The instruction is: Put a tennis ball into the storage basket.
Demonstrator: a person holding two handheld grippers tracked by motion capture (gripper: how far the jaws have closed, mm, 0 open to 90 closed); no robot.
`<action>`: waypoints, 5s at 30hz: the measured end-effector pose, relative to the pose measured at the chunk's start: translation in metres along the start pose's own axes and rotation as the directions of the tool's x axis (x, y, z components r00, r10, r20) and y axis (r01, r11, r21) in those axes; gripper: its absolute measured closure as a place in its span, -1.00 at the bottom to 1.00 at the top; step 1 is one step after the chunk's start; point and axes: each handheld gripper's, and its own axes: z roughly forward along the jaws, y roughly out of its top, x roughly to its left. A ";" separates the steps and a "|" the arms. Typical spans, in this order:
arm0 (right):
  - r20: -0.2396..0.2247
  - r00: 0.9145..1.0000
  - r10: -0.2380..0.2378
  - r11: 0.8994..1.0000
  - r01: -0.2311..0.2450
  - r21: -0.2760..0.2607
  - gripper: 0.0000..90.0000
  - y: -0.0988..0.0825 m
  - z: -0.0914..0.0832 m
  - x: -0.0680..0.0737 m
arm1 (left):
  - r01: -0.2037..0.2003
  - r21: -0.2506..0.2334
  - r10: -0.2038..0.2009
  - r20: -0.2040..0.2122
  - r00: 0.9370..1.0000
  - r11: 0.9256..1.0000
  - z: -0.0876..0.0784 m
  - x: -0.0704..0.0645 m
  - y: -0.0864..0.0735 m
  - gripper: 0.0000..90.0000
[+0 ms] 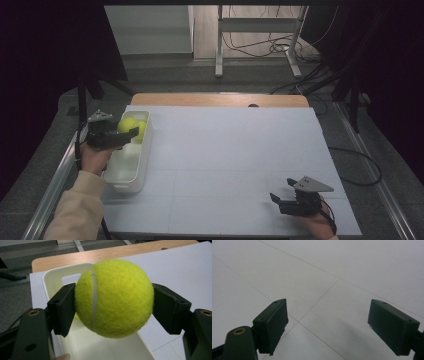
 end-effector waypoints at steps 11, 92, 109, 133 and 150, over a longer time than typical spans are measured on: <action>0.000 1.000 -0.001 1.000 0.001 -0.001 -0.63 0.000 0.000 0.000 | 0.002 0.067 -0.001 -0.026 1.000 0.998 0.012 0.007 0.001 -0.43; -0.013 1.000 -0.010 1.000 0.010 -0.002 -0.63 0.000 -0.001 0.000 | -0.072 -0.082 0.088 0.198 0.976 0.994 -0.013 -0.055 -0.003 -0.70; -0.016 1.000 -0.015 1.000 0.015 -0.005 -0.63 0.000 -0.001 0.001 | -0.120 -0.098 0.143 0.275 0.951 0.988 -0.009 -0.090 -0.009 -0.70; -0.014 1.000 -0.018 1.000 0.018 -0.003 -0.63 0.000 -0.002 0.002 | -0.186 -0.088 0.206 0.383 0.901 0.979 0.003 -0.141 -0.033 -0.69; -0.012 1.000 -0.020 1.000 0.020 -0.002 -0.63 0.000 -0.002 0.002 | -0.225 -0.059 0.229 0.407 0.884 0.973 0.020 -0.161 -0.060 -0.69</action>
